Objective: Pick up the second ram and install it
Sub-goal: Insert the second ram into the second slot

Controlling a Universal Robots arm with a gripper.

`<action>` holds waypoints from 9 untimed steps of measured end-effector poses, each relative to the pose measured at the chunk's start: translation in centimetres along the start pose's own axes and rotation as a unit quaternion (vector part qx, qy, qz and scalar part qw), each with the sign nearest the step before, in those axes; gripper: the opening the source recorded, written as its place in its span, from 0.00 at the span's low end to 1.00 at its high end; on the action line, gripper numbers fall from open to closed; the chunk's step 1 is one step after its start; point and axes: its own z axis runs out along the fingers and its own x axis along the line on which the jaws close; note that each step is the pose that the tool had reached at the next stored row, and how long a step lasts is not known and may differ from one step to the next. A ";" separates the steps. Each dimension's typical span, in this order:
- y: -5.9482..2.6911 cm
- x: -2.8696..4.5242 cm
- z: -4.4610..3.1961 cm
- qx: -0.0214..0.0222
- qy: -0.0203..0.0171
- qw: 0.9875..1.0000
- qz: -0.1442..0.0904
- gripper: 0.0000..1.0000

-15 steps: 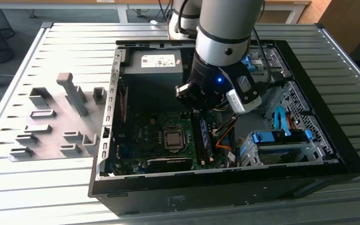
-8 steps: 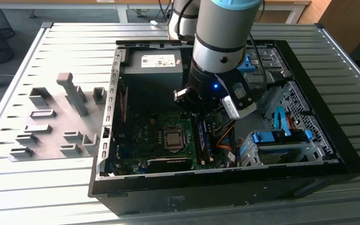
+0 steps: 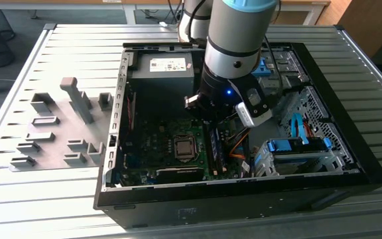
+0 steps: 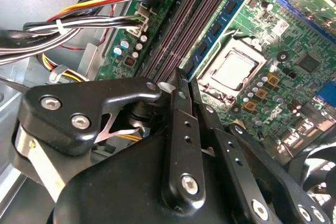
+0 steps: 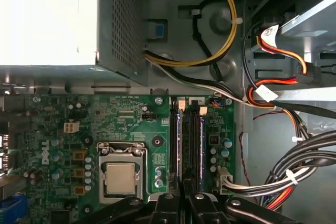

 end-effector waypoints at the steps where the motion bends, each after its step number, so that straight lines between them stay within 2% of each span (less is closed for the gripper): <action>1: 0.00 -0.04 0.17 0.000 0.000 1.000 0.000 0.14; 9: -0.05 -0.08 1.39 0.000 0.000 1.000 0.000 0.14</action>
